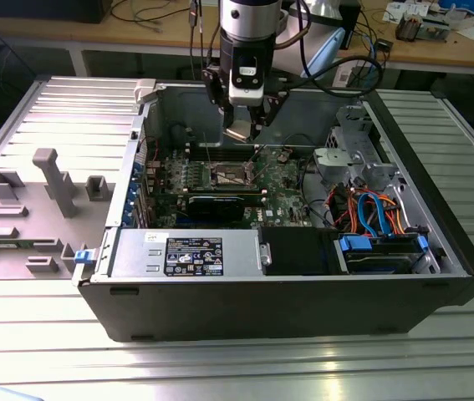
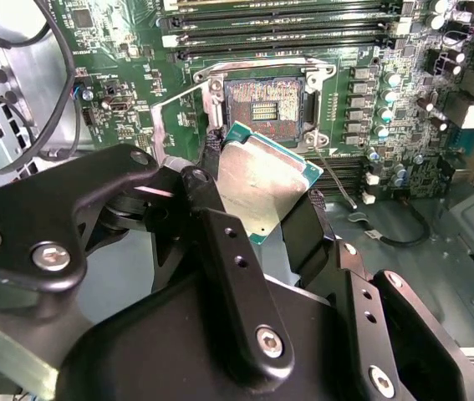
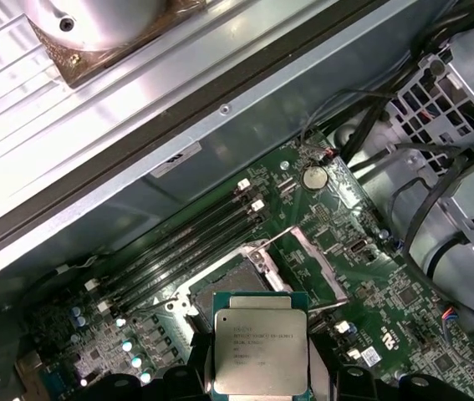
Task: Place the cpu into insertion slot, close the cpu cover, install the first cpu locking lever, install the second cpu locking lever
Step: 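Place the cpu into insertion slot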
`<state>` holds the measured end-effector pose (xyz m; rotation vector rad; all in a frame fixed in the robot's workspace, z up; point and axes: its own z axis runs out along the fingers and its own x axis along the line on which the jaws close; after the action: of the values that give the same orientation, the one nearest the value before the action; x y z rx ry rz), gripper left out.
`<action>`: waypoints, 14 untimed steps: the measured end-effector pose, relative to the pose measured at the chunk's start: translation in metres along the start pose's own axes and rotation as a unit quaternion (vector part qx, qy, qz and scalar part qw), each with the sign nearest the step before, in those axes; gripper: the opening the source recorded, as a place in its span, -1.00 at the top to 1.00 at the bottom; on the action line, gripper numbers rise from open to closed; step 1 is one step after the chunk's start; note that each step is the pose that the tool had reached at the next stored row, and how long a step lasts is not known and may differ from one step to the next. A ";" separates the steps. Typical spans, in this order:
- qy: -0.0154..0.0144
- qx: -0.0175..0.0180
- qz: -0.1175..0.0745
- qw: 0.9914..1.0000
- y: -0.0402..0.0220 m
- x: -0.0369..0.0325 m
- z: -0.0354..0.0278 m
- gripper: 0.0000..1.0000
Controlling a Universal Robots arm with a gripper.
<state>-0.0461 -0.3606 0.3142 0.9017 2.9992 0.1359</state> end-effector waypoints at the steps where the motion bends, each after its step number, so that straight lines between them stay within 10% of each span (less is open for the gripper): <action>1: 0.000 0.000 0.001 1.000 0.0000 0.0000 0.0000 -0.09; 14: -0.001 0.000 0.015 1.000 -0.0001 0.0000 0.0008 -0.09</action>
<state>-0.0461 -0.3606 0.3134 0.9456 2.9844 0.1356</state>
